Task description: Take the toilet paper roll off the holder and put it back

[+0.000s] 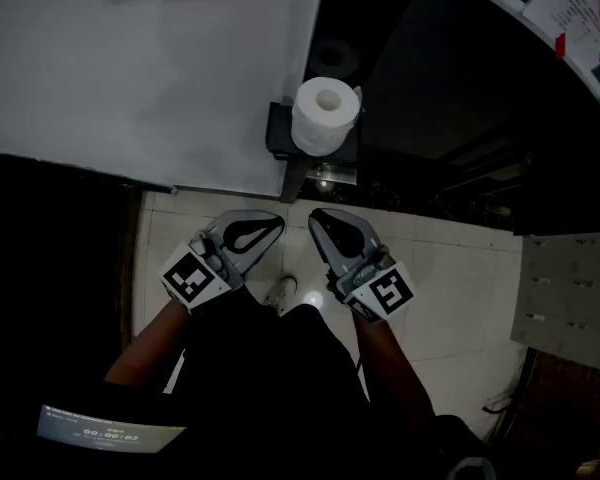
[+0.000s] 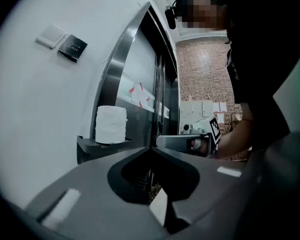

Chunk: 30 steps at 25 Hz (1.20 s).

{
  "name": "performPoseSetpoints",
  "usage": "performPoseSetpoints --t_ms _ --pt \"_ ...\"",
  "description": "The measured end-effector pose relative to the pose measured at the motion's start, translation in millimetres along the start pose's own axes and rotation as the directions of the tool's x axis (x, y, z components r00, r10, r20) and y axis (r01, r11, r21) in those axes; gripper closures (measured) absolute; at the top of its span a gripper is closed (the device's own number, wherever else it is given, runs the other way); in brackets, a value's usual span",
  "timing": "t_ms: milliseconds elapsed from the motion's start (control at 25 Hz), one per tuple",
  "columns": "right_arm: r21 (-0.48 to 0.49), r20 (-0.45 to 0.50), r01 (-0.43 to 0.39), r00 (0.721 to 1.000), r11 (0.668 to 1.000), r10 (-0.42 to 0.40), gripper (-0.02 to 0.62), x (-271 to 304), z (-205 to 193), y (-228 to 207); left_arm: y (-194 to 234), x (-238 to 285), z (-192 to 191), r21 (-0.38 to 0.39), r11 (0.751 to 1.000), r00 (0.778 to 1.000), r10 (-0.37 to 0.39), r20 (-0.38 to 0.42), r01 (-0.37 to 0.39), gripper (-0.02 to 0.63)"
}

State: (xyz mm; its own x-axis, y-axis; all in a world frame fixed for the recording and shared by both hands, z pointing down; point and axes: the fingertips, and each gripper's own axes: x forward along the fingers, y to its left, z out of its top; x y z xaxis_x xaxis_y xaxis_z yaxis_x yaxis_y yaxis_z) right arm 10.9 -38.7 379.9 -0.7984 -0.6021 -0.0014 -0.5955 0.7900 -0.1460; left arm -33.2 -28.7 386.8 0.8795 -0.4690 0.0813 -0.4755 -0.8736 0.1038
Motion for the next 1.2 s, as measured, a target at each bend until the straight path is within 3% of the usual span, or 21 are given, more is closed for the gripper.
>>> performPoseSetpoints --t_ms 160,280,400,600,800,1200 --pt "0.002 0.001 0.043 0.999 0.999 -0.043 0.577 2 0 -8 1 -2 1 0.000 1.000 1.000 0.007 0.010 -0.007 0.601" --pt "-0.001 0.020 0.092 0.996 0.996 -0.092 0.534 4 4 -21 3 -4 0 -0.004 1.000 1.000 0.010 0.004 -0.010 0.601" --pt "-0.015 0.039 0.146 0.989 0.989 -0.145 0.436 11 13 -36 4 -5 1 -0.008 1.000 1.000 0.012 0.006 -0.012 0.601" --pt "-0.018 0.046 0.237 0.971 0.971 -0.236 0.219 31 33 -63 6 -7 -2 -0.010 1.000 1.000 0.010 -0.003 -0.010 0.601" --pt "-0.033 0.056 0.312 0.949 0.950 -0.310 0.094 52 54 -86 11 -8 -4 -0.009 1.000 1.000 0.008 -0.001 -0.008 0.601" --pt "-0.088 -0.071 0.351 0.931 0.932 -0.357 0.078 85 46 -112 25 -11 -7 -0.025 1.000 1.000 0.010 -0.002 -0.010 0.601"
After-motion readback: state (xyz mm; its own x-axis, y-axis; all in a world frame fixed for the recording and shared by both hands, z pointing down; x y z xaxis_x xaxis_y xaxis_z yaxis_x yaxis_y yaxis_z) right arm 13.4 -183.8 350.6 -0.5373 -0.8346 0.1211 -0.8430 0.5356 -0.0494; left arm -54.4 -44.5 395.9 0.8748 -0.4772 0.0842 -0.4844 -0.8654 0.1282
